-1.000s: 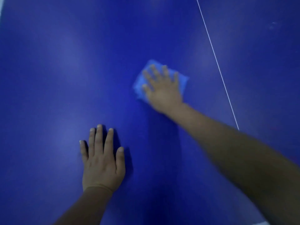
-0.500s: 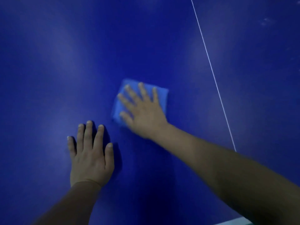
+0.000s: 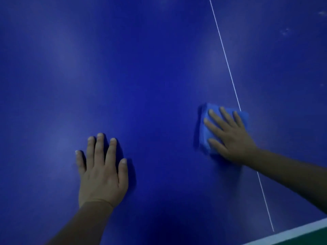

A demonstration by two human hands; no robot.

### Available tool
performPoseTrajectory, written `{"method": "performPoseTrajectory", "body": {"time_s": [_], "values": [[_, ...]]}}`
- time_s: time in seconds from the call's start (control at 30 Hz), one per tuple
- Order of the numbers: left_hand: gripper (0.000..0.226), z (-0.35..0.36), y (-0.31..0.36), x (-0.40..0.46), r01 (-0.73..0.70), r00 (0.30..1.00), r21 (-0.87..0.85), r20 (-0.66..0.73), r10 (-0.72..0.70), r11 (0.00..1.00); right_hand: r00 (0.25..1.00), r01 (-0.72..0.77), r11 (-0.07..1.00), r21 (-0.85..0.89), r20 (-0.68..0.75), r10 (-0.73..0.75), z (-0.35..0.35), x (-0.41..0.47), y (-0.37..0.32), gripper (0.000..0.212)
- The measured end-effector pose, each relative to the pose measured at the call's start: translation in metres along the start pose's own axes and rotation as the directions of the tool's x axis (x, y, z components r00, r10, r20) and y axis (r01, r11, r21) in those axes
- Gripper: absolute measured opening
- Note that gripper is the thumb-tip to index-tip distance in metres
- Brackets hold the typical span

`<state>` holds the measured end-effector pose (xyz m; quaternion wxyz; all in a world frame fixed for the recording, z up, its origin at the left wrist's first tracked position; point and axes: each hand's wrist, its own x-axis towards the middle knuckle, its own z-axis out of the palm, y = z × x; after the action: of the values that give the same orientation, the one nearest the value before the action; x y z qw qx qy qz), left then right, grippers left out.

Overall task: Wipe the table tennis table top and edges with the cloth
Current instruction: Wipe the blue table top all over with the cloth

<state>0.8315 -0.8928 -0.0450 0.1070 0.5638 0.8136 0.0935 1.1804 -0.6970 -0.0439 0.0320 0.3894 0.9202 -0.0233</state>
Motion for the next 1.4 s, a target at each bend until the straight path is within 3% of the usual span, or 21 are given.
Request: {"method": "performPoseTrajectory", "body": {"time_s": [0.07,0.1,0.2,0.27,0.33,0.43,0.63,0.83,0.9,1.0,1.03,1.1,1.17,1.23,1.27,1.33,1.4], "values": [[0.065,0.001,0.000,0.000,0.002,1.000,0.005,0.011,-0.002,1.000,0.993,0.113,0.994,0.000,0.032,-0.113,-0.004,-0.006,0.007,0.062],[0.065,0.000,0.000,0.000,0.002,1.000,0.008,0.013,-0.002,1.000,0.995,0.094,0.996,-0.001,0.038,-0.094,-0.006,0.010,0.016,0.062],[0.064,0.000,0.001,0.001,-0.002,1.000,0.015,0.011,0.001,1.000,0.976,-0.214,0.977,0.014,-0.025,0.214,-0.011,0.096,0.044,0.068],[0.064,0.000,0.001,0.001,-0.004,1.000,0.022,0.012,0.003,1.000,0.885,-0.462,0.882,0.087,-0.007,0.465,-0.023,0.151,0.059,0.068],[0.064,0.000,0.001,0.001,-0.003,1.000,0.027,0.012,0.003,1.000,0.830,-0.556,0.823,0.113,0.022,0.558,-0.029,0.182,0.063,0.065],[0.064,0.001,0.000,0.000,-0.005,1.000,0.027,0.014,0.005,1.000,0.859,-0.510,0.856,0.081,0.006,0.512,-0.024,0.173,0.043,0.068],[0.064,-0.001,0.001,0.001,-0.005,1.000,0.020,0.025,0.004,1.000,0.975,-0.222,0.973,0.067,0.041,0.219,-0.007,0.061,-0.020,0.067],[0.063,-0.001,0.001,0.001,-0.011,1.000,0.026,0.014,0.010,1.000,0.884,-0.468,0.881,0.068,0.032,0.467,-0.026,0.190,0.019,0.075],[0.063,-0.001,0.000,0.001,-0.011,1.000,0.021,0.007,0.010,1.000,0.929,-0.370,0.926,0.070,0.050,0.367,-0.032,0.228,-0.003,0.078],[0.065,-0.002,0.000,0.000,-0.003,1.000,-0.024,-0.016,0.002,1.000,0.993,0.091,0.996,-0.009,0.074,-0.090,-0.026,0.232,-0.073,0.080],[0.066,-0.002,-0.001,0.000,0.002,1.000,-0.037,-0.025,-0.003,0.999,0.957,0.286,0.958,-0.028,0.064,-0.284,-0.021,0.213,-0.096,0.073],[0.067,-0.001,-0.002,-0.001,0.001,0.999,-0.059,-0.041,-0.003,0.998,0.807,0.591,0.807,-0.003,0.031,-0.590,-0.012,0.143,-0.127,0.062],[0.066,-0.001,-0.002,-0.002,-0.010,0.999,-0.061,-0.041,0.008,0.998,0.680,0.726,0.684,0.067,0.070,-0.729,-0.010,0.069,-0.127,0.059],[0.064,-0.002,-0.002,-0.001,-0.017,1.000,-0.045,-0.024,0.016,0.999,0.607,0.782,0.614,0.105,0.097,-0.789,-0.013,0.032,-0.095,0.056],[0.064,-0.001,-0.002,-0.001,-0.018,1.000,-0.039,-0.014,0.018,0.999,0.618,0.772,0.628,0.097,0.113,-0.778,-0.015,0.031,-0.072,0.056],[0.065,-0.001,-0.001,-0.001,-0.017,1.000,-0.029,0.000,0.017,0.999,0.766,0.630,0.776,0.032,0.142,-0.627,-0.013,0.058,-0.023,0.059],[0.065,-0.001,-0.002,-0.001,-0.020,1.000,-0.027,0.003,0.020,0.999,0.931,0.340,0.940,-0.014,0.148,-0.334,-0.016,0.100,0.021,0.065]]}}
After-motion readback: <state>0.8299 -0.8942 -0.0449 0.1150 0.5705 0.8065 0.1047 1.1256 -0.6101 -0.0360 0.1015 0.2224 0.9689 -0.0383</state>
